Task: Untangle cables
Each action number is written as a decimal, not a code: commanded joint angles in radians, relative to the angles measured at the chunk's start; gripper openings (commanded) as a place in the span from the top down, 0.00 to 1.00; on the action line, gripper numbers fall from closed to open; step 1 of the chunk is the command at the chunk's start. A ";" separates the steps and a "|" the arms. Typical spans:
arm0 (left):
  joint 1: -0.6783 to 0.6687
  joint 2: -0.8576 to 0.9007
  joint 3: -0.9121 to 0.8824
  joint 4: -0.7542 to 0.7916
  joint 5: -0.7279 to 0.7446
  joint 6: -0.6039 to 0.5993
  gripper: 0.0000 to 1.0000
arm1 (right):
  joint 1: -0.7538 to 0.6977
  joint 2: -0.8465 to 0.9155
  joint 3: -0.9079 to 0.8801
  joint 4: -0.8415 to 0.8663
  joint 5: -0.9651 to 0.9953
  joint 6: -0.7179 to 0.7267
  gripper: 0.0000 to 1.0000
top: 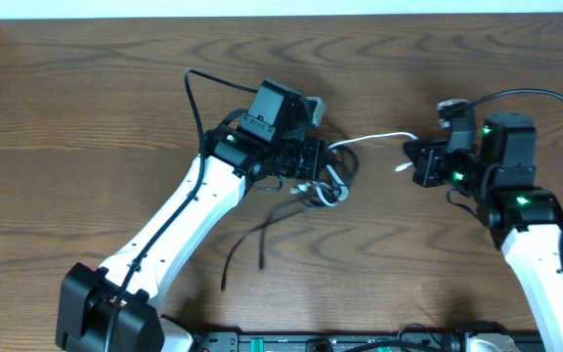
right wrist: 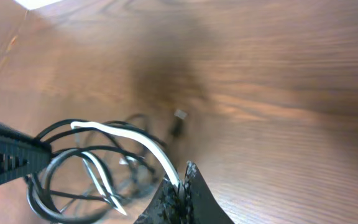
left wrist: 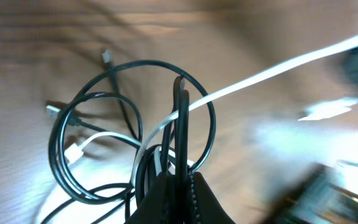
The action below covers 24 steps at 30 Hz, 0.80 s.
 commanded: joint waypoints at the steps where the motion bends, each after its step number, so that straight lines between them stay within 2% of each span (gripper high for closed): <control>1: 0.003 -0.018 0.003 -0.033 -0.259 0.057 0.92 | -0.058 -0.037 0.013 -0.020 0.131 0.052 0.99; 8: 0.004 -0.018 0.003 -0.087 -0.263 0.093 0.92 | -0.196 -0.052 0.014 -0.032 0.326 0.147 0.99; 16: 0.004 -0.018 0.003 -0.113 -0.274 0.098 0.92 | -0.378 -0.052 0.014 -0.061 0.358 0.146 0.99; 18: 0.004 -0.018 0.003 -0.101 -0.235 0.097 0.92 | -0.420 -0.052 0.014 -0.063 0.327 0.147 0.99; 21: 0.004 -0.018 0.003 -0.053 -0.056 0.098 0.92 | -0.424 -0.052 0.014 -0.045 0.086 0.089 0.80; 22: 0.004 -0.018 0.003 -0.036 -0.010 0.098 0.92 | -0.419 -0.051 0.014 -0.042 -0.018 0.066 0.71; 23: 0.004 -0.018 0.003 -0.005 0.058 0.098 0.92 | -0.404 -0.050 0.014 -0.040 -0.181 0.044 0.57; 24: 0.004 -0.018 0.003 0.033 0.131 0.097 0.92 | -0.393 -0.050 0.014 -0.042 -0.253 0.039 0.51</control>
